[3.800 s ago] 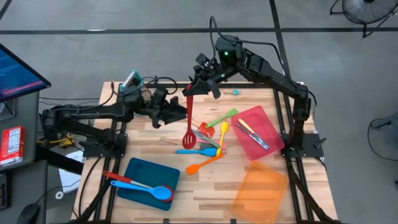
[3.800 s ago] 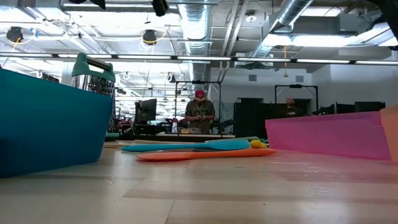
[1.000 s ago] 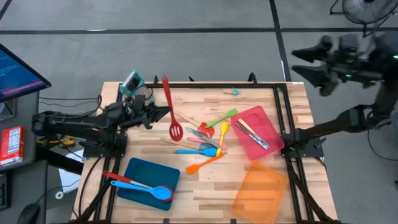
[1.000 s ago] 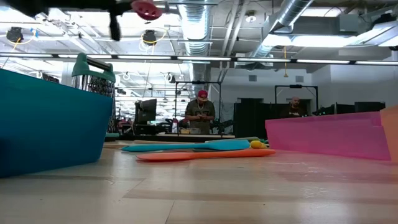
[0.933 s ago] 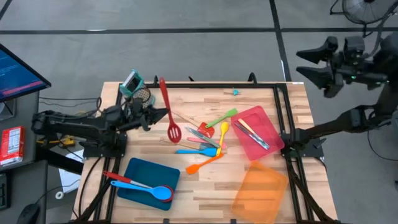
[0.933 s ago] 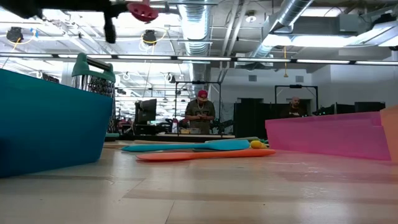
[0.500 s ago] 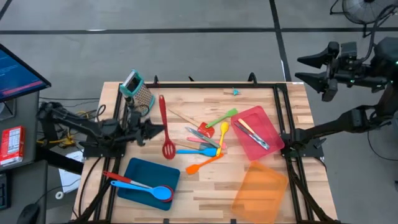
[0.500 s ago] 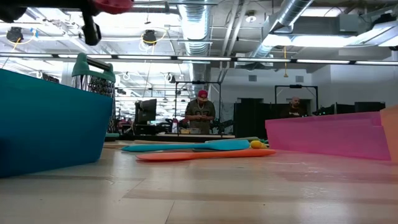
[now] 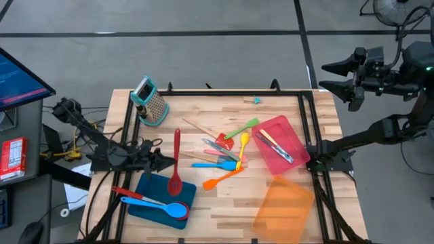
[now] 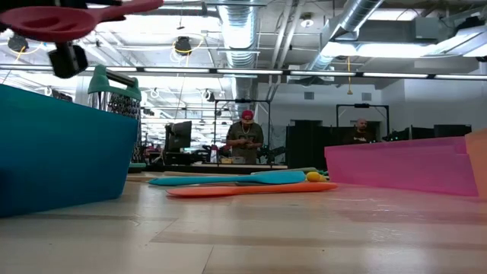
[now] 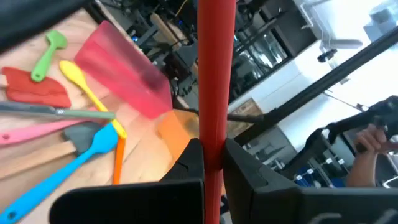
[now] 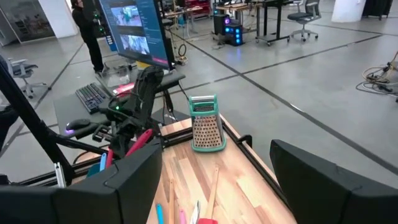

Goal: Pick & Place Kitchen Items
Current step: Put the red serving spoon into the blue bin

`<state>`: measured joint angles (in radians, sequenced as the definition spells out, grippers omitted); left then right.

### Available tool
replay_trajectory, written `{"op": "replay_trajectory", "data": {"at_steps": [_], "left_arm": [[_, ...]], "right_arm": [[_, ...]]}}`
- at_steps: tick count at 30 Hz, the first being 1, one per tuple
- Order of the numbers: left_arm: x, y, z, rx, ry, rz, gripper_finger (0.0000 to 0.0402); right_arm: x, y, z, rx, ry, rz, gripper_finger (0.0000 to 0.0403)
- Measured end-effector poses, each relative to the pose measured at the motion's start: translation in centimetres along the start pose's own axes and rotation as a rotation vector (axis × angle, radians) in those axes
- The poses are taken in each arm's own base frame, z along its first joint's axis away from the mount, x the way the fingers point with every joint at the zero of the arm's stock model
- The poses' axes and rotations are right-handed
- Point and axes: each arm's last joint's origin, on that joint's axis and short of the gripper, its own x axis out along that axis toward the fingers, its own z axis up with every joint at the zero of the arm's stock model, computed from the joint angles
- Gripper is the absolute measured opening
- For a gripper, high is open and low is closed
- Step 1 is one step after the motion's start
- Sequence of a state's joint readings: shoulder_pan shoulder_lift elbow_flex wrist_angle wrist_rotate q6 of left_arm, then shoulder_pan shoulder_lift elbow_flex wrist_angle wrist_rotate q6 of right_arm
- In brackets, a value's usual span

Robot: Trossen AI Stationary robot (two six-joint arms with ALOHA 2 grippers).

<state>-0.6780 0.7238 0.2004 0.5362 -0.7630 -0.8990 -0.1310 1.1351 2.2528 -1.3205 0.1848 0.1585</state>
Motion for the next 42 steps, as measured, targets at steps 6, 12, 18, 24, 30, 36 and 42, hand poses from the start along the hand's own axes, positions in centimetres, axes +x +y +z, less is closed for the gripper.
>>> {"op": "replay_trajectory", "data": {"at_steps": [6,12,18,24,30,36,42], "left_arm": [[-1.0,-0.5,-1.3,0.039,0.012,0.014,0.0006],[-1.3,-0.4,-3.3,-0.003,0.071,0.035,0.0006],[-1.1,-0.1,-4.7,0.01,0.063,0.079,0.0006],[-0.7,0.2,-5.5,0.025,0.061,0.092,0.0007],[-0.3,0.2,-6.3,0.016,0.057,0.089,0.0007],[-0.1,0.5,-7.0,0.012,0.062,0.097,0.0008],[0.1,1.0,-7.7,0.021,0.074,0.117,0.0008]], "right_arm": [[0.3,0.0,0.0,-0.002,0.009,-0.001,0.0291],[0.8,0.1,0.0,-0.004,0.028,-0.004,0.0291],[1.6,0.3,0.0,-0.008,0.045,-0.007,0.0291],[2.3,0.4,0.1,-0.011,0.06,-0.009,0.0291],[2.3,0.5,0.1,-0.011,0.062,-0.007,0.0291],[2.3,0.5,0.0,-0.011,0.061,-0.007,0.0291],[2.3,0.5,0.0,-0.011,0.061,-0.007,0.0291]]}}
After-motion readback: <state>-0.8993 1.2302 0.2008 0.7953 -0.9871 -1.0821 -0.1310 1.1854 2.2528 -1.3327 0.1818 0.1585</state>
